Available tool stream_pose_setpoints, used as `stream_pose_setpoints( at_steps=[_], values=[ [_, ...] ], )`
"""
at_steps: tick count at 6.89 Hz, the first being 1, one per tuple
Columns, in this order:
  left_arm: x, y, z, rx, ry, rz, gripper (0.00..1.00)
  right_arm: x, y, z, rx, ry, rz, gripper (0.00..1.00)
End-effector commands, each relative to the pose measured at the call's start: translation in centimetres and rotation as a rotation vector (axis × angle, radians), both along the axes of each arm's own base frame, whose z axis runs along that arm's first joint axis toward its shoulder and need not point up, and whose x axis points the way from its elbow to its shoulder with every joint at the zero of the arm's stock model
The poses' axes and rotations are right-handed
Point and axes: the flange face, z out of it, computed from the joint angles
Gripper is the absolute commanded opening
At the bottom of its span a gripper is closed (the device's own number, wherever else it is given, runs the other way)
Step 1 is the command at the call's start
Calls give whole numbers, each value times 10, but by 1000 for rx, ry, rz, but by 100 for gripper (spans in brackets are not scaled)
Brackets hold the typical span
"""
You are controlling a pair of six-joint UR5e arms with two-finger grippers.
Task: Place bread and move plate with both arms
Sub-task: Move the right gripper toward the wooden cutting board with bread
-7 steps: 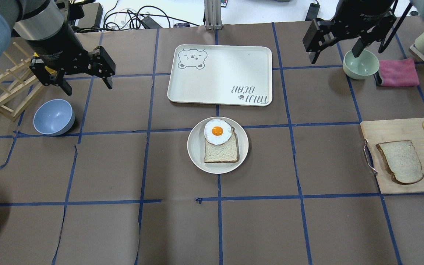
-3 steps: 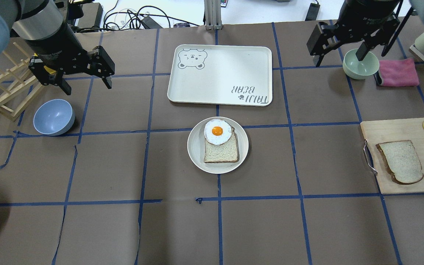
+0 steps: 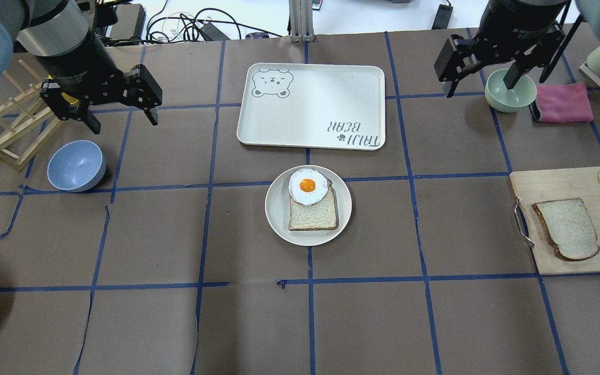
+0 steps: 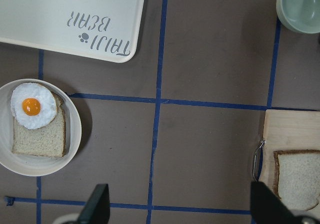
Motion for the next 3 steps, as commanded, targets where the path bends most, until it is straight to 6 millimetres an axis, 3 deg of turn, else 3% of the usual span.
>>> stream_pose_setpoints(
  at_steps=[1,2,3],
  values=[
    [1,1,-1,5,0,-11,100,2,1,-5,15,0,-44,100],
    [1,0,-3,9,1,-18,100,-14,-4,-39,81,17,8,100],
    [1,0,-2,5,0,-18,100,-52,0,-71,136,89,-17,100]
  ],
)
